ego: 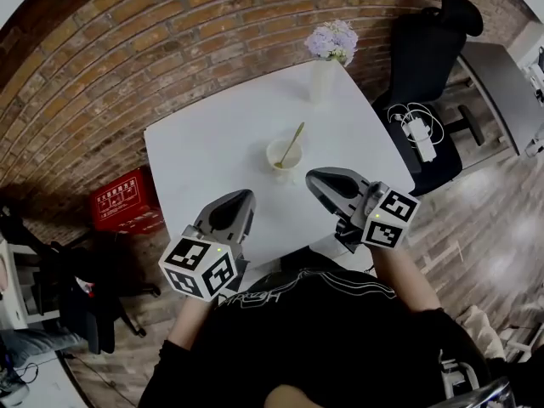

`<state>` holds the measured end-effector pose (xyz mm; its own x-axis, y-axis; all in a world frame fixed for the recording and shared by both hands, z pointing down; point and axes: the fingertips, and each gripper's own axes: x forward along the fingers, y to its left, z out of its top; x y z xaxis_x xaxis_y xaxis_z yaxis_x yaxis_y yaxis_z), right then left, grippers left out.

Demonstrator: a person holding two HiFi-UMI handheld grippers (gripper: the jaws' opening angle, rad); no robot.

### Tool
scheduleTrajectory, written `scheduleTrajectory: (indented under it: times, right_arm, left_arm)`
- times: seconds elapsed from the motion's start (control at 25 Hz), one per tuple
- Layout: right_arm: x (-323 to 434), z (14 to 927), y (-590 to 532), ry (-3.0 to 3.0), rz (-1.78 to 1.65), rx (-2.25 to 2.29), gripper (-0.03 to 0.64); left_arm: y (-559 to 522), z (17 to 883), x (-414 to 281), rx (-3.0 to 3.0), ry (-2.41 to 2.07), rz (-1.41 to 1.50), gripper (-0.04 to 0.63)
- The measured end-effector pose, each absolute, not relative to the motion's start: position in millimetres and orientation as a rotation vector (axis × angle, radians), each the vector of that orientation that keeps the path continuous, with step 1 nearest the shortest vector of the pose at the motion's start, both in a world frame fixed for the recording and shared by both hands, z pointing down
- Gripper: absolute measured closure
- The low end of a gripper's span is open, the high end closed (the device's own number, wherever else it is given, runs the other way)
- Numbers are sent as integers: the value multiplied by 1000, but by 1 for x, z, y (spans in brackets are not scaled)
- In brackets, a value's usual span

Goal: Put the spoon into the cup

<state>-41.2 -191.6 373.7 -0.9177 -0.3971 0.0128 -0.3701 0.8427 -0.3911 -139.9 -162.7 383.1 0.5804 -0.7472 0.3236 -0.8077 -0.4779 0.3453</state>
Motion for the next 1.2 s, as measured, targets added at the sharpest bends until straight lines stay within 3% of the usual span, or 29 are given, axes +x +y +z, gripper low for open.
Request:
scheduleTrajectory:
  times: [1.2]
  right_arm:
    - [-33, 404, -197, 2967, -688, -785, 620]
  left_arm:
    - [-165, 404, -142, 2318, -1195, 136, 592]
